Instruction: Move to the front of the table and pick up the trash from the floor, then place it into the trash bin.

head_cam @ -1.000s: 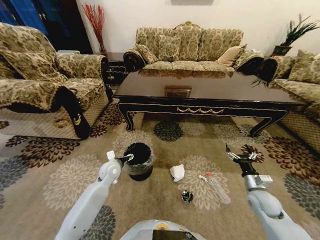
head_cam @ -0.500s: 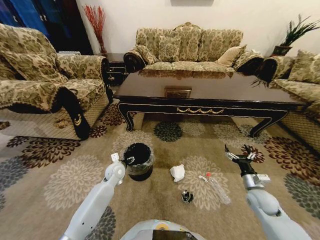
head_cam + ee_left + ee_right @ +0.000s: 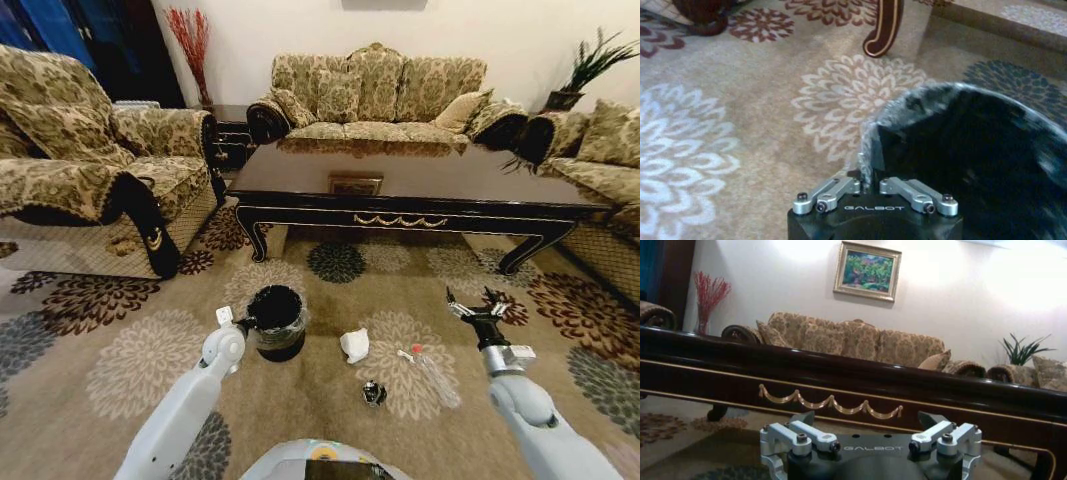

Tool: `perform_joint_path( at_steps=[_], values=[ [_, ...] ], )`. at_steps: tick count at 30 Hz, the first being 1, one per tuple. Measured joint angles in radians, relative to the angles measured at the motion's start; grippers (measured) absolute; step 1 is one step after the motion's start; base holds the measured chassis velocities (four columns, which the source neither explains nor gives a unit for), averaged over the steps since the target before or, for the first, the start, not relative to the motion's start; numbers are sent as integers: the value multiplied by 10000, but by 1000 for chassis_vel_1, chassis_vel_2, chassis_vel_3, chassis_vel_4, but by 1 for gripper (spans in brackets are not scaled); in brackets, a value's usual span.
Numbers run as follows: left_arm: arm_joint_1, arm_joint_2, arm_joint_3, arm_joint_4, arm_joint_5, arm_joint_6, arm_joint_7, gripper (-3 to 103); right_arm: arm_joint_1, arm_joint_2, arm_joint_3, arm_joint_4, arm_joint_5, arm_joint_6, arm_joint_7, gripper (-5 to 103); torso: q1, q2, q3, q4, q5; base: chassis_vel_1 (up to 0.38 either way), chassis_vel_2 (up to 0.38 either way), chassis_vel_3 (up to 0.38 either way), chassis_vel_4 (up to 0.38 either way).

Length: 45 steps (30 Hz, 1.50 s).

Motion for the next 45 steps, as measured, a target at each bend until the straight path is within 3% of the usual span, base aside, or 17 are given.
perform_joint_path(
  at_steps=[1,4,7,14,17,18,21,22,24,29,30,33,35,38,40,43,45],
  values=[
    [46,40,-38,-52,-23,36,-17,8,19,15,-29,-15,-8,3,-1,100,0,0,0,-1,-3,0,0,0,0],
    [122,108,-93,-147,-94,115,-61,3,51,36,-74,-51,-25,9,0,100,0,0,-1,-6,-9,0,0,0,0],
    [225,237,-253,-245,-165,214,-178,3,140,70,-193,-202,-68,10,0,100,0,0,0,3,2,0,0,0,0],
    [372,474,-564,-571,-269,225,-183,3,341,72,-663,-465,290,-474,568,100,0,0,-1,-6,-1,0,0,0,0],
    [476,913,-1015,-1096,-483,224,-182,3,465,-169,-1281,-178,1880,-1899,1932,100,0,0,-2,-4,-3,0,0,0,0],
    [476,913,-1015,-1096,-483,224,-182,3,465,-169,-1281,-178,1880,-1899,1932,100,0,0,-2,-4,-3,0,0,0,0],
    [631,1461,-1513,-1705,-712,214,-177,3,828,-432,-1988,330,4666,-4185,4263,100,-1,-1,-2,-3,-1,0,0,0,0],
    [709,1635,-1657,-1891,-792,209,-173,3,968,-517,-2151,393,5145,-4738,4772,100,-1,0,-2,-1,-1,0,0,0,0],
    [784,1772,-1774,-2032,-860,205,-172,3,1022,-615,-2255,382,5191,-4935,4912,100,-1,0,-2,0,0,0,0,0,0],
    [1160,2146,-2165,-2593,-1071,192,-203,3,960,-2221,-3005,-18,4043,-4986,3499,100,-1,0,-2,-3,-6,0,0,0,0],
    [1160,2146,-2165,-2593,-1071,192,-203,3,960,-2221,-3005,-18,4043,-4986,3499,100,-1,0,-2,-3,-6,0,0,0,0],
    [1292,2085,-2182,-2810,-1067,184,-233,3,969,-3194,-3904,-468,3986,-5009,2792,100,-1,0,-2,-5,-3,0,0,0,0],
    [1313,2068,-2182,-2849,-1060,184,-242,3,964,-3259,-3996,-558,4015,-5040,2641,100,-1,0,-2,-4,-1,0,0,0,0],
    [1451,2042,-2181,-3031,-986,165,-251,3,817,-3451,-4282,-1151,3779,-5106,1469,100,-1,0,-2,-5,1,0,0,0,0],
    [1472,2043,-2182,-3052,-968,163,-252,3,796,-3468,-4291,-1225,3717,-5102,1332,100,-1,0,-2,-5,1,0,0,0,0],
    [1648,2009,-2234,-3187,-828,145,-255,3,758,-3517,-4246,-2197,2907,-4919,-568,100,-1,0,-2,-3,-1,0,0,0,0],
    [1680,1984,-2239,-3205,-794,136,-255,3,808,-3474,-4252,-2420,2740,-4849,-868,100,-1,0,-2,-3,-2,0,0,0,0]
  ],
)
